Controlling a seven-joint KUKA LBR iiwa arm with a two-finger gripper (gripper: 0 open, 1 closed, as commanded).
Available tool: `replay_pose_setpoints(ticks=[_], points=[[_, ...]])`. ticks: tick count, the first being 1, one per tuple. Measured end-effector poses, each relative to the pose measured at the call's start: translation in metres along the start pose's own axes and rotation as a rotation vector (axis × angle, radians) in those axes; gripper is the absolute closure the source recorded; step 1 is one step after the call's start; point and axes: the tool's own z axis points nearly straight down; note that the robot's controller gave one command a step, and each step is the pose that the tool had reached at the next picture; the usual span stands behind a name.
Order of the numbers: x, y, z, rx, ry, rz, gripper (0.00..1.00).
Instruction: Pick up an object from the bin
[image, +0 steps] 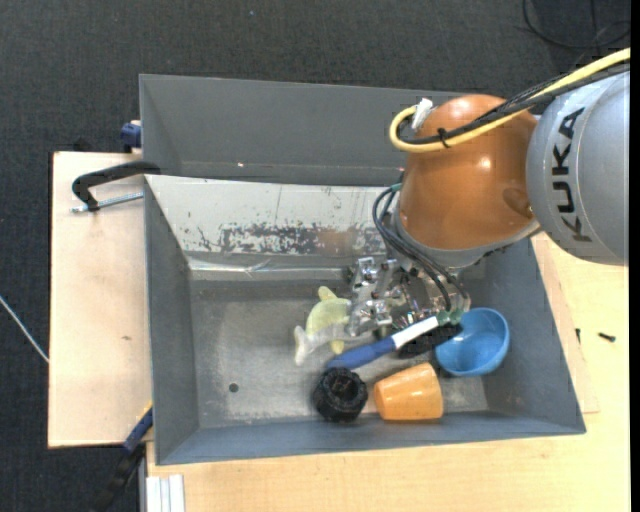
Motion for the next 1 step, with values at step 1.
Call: replay_pose_setpoints(ticks=[1], points=[[0.0069, 0.0037, 0.1402, -0.010, -0.013, -0.245, 1.00]])
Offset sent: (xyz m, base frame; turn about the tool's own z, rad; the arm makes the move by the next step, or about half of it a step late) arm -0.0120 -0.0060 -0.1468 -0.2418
